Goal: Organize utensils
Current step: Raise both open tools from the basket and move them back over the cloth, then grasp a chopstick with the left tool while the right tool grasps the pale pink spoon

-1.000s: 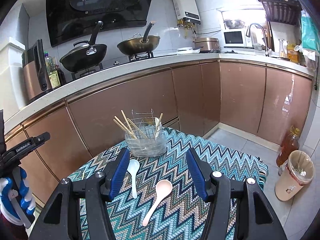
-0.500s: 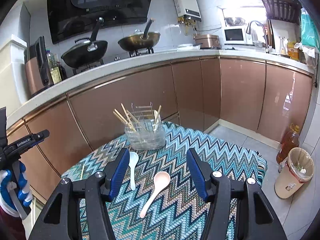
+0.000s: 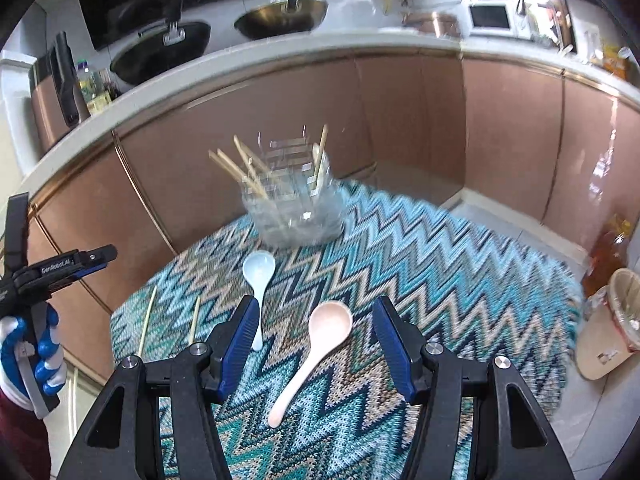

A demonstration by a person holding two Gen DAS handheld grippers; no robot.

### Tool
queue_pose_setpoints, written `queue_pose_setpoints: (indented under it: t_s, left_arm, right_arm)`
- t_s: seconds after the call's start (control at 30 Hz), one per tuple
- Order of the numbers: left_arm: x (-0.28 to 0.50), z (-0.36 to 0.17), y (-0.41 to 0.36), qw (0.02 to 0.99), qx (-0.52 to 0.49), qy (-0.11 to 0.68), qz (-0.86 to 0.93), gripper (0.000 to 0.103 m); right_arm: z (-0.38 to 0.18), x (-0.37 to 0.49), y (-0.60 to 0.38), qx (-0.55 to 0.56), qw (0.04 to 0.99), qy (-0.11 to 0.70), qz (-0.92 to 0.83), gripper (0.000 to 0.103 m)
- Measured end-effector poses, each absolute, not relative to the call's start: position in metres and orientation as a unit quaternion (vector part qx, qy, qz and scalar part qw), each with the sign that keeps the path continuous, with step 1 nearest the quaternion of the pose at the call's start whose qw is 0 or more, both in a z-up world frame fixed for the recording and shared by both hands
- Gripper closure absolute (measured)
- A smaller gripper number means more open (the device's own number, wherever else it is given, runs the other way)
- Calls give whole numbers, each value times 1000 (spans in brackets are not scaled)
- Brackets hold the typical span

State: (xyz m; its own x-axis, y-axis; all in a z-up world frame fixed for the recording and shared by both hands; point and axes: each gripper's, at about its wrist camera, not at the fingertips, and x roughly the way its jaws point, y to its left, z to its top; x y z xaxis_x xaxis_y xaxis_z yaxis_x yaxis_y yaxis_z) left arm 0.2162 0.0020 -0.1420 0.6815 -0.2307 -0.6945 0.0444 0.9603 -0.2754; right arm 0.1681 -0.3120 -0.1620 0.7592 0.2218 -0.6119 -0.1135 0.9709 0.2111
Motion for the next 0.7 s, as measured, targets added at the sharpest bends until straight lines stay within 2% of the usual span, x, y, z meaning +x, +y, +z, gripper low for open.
queue_pose_setpoints:
  t_s: [0.3, 0.47, 0.7]
  left_arm:
    - [261, -196, -9, 840, -148, 508, -121, 66]
    - [277, -226, -23, 802, -148, 562, -136, 66]
    - [295, -246, -34, 782, -133, 597, -122, 76]
  right_arm:
    - [-216, 210, -326, 93, 902, 401, 131, 52]
    - [-233, 231, -334, 101, 886, 427, 150, 58]
    - [-248, 257, -335, 99, 866, 458, 176, 65]
